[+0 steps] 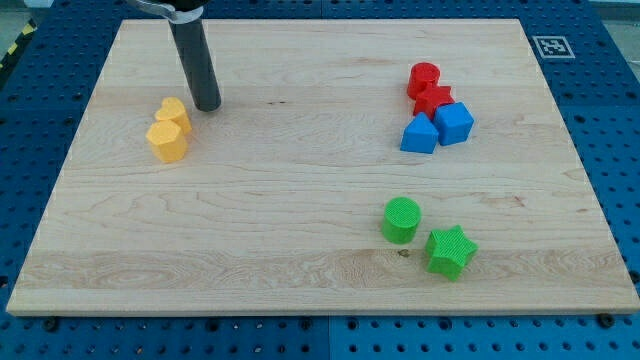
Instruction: Move the arm to the bottom right
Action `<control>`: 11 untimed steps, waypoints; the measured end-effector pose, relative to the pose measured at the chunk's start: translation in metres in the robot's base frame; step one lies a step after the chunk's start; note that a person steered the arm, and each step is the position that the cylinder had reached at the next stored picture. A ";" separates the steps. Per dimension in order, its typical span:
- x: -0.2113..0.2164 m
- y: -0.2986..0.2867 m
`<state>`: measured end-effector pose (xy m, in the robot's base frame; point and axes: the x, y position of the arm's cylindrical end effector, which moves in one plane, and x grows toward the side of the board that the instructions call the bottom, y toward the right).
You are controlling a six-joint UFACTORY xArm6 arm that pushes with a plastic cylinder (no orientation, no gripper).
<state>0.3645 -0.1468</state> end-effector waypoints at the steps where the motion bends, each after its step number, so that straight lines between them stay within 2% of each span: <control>1: 0.000 0.000; 2: 0.012 0.031; 3: 0.056 0.083; 4: 0.082 0.105; 5: 0.092 0.142; 6: 0.100 0.212; 7: 0.129 0.278; 8: 0.177 0.335; 9: 0.193 0.355; 11: 0.193 0.355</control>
